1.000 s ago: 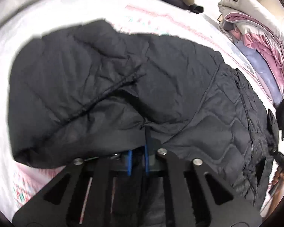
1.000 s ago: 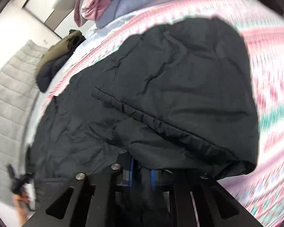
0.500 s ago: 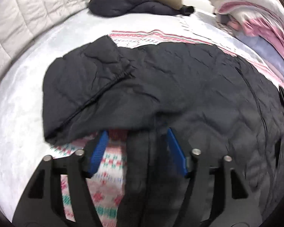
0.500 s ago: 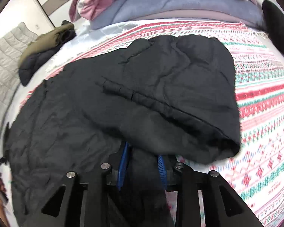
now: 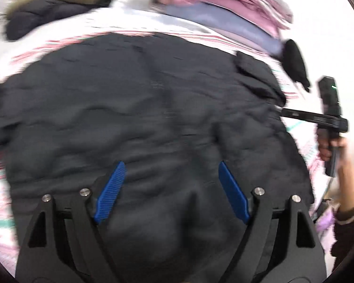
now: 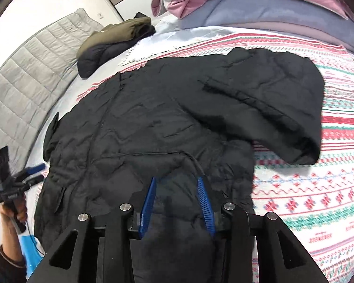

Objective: Fold large clothes

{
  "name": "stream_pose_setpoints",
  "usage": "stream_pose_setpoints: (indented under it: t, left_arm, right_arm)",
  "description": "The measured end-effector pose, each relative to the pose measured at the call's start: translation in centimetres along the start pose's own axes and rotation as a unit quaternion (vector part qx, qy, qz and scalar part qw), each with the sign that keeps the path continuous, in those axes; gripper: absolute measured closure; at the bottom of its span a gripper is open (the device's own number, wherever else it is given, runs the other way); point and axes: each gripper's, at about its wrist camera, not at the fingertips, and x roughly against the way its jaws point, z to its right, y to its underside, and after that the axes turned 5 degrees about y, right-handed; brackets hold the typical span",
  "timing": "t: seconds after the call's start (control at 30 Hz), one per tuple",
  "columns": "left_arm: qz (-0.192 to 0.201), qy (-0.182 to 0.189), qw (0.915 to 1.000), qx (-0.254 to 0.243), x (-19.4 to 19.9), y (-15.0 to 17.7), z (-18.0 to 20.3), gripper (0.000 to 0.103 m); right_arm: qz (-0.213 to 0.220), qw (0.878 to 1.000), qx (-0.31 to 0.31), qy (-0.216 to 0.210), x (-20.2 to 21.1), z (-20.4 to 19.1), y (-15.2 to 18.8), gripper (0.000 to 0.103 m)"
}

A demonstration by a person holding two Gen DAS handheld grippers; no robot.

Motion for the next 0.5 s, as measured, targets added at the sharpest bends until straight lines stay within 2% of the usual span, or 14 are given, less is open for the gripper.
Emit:
stream_pose_setpoints:
  t: [0.13,0.2,0.27,0.33,0.37,0.4,0.5]
  left_arm:
    - [-0.016,0.063,0.9979,-0.006,-4.5,-1.3,2.6,0.025]
    - [-0.021,0.086,0.9961,-0.002,-6.2,-1.7,3.5,0.026]
    - [-0.027,0.093,0.9953,0.006,-7.7,-2.2,4.0,0.038]
    - [-0.027,0.103,0.9942,0.015,-8.5,-2.6,4.6,0.08]
    - [-0.025,0.11,0.9935,0.016,-8.4,-2.6,4.8,0.088]
    - [-0.019,0.122,0.9923,0.013,-7.7,-2.6,5.1,0.094]
    - [0.012,0.147,0.9886,-0.03,-5.0,-1.9,7.2,0.097]
  right_arm:
    - [-0.004,1.0,-0.009,0.012,-1.7,1.3,-0.3,0.066]
    - [-0.005,1.0,-0.018,-0.01,-2.3,2.1,-0.5,0.066]
    - [-0.011,0.998,-0.031,-0.044,-2.8,2.5,-0.5,0.065]
    - [-0.011,0.998,-0.031,-0.057,-3.0,2.4,-0.4,0.067]
    - [-0.006,0.998,-0.028,-0.063,-2.8,2.2,-0.3,0.071]
    - [-0.001,0.997,-0.021,-0.069,-2.4,1.9,-0.1,0.091]
    - [0.028,0.996,0.008,-0.08,0.2,0.7,0.5,0.095]
